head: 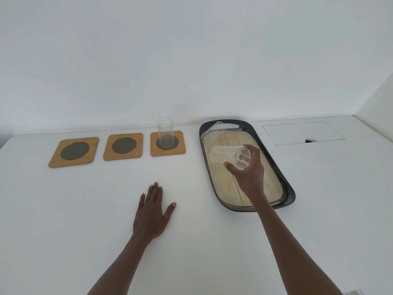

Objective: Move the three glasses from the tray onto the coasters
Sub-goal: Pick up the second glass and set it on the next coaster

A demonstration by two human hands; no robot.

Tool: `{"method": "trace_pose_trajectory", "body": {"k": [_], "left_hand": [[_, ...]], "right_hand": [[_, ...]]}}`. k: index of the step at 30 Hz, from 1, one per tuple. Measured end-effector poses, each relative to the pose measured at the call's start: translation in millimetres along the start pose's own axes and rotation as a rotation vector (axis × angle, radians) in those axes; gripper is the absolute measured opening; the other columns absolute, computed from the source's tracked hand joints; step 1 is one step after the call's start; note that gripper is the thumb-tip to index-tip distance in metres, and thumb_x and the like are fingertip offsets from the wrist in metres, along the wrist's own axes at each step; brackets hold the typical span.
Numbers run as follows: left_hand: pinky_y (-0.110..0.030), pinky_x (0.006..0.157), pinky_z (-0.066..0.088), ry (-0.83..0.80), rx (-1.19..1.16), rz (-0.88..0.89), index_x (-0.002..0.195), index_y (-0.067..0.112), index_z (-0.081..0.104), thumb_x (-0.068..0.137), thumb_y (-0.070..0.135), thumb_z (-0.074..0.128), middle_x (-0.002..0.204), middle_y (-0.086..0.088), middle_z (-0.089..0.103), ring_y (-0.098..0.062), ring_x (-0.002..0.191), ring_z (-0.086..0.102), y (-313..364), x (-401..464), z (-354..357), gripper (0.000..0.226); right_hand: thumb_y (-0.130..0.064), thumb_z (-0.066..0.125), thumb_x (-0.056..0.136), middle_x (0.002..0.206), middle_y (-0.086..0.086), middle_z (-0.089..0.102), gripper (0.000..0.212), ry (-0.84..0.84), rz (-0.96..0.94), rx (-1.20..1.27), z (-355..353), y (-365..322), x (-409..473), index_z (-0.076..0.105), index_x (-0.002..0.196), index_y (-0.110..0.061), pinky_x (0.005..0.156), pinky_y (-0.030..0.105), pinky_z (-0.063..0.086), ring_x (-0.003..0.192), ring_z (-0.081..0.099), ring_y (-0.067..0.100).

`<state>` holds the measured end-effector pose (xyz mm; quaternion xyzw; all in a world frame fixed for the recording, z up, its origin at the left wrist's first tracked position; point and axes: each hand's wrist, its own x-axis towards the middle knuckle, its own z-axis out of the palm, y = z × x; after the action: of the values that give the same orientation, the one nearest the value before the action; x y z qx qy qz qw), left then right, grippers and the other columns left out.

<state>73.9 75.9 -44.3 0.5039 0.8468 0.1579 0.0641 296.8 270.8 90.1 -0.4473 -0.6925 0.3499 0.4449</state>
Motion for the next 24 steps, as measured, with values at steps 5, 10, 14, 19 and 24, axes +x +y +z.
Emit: {"method": "trace_pose_trajectory", "body": {"k": [5,10,14,19,24], "left_hand": [[-0.034,0.123,0.001,-0.008,0.002,0.000,0.156,0.009,0.010,0.093,0.069,0.016,0.166,0.000,0.000,-0.009,0.151,-0.006,-1,1,0,0.087],[-0.034,0.124,0.000,-0.016,-0.010,0.000,0.156,0.008,0.009,0.093,0.068,0.018,0.166,-0.001,-0.001,-0.010,0.151,-0.006,0,1,-1,0.087],[-0.035,0.124,0.003,-0.017,-0.056,-0.004,0.155,0.006,0.013,0.094,0.065,0.024,0.166,-0.004,0.003,-0.014,0.153,-0.002,2,-1,-3,0.085],[-0.032,0.124,0.003,-0.006,-0.194,-0.024,0.155,0.005,0.013,0.097,0.060,0.033,0.166,-0.005,0.003,-0.014,0.153,-0.004,-1,2,-12,0.083],[-0.034,0.124,0.003,0.028,-0.187,-0.064,0.155,0.005,0.012,0.097,0.058,0.035,0.166,-0.006,0.003,-0.017,0.153,-0.003,-36,5,-31,0.082]], "right_hand": [[-0.021,0.086,0.070,0.113,-0.011,0.061,0.072,-0.018,0.008,0.023,3,-4,-3,0.045,0.128,-0.034,0.072,0.006,0.048,0.104,0.062,0.001],[-0.019,0.085,0.071,0.115,-0.010,0.060,0.077,-0.023,0.008,0.039,7,-11,-5,0.041,0.133,-0.032,0.068,0.003,0.046,0.103,0.060,-0.007],[-0.017,0.084,0.072,0.115,-0.005,0.060,0.074,-0.017,0.001,0.040,16,-20,-7,0.042,0.131,-0.029,0.066,0.003,0.045,0.101,0.059,-0.011],[-0.023,0.083,0.071,0.115,-0.006,0.060,0.073,-0.010,-0.023,0.040,32,-37,-9,0.042,0.131,-0.032,0.072,0.013,0.051,0.102,0.059,-0.010],[-0.025,0.084,0.069,0.113,-0.009,0.062,0.074,-0.009,-0.059,0.050,60,-55,-13,0.044,0.131,-0.036,0.073,0.009,0.049,0.103,0.059,-0.005]]}}
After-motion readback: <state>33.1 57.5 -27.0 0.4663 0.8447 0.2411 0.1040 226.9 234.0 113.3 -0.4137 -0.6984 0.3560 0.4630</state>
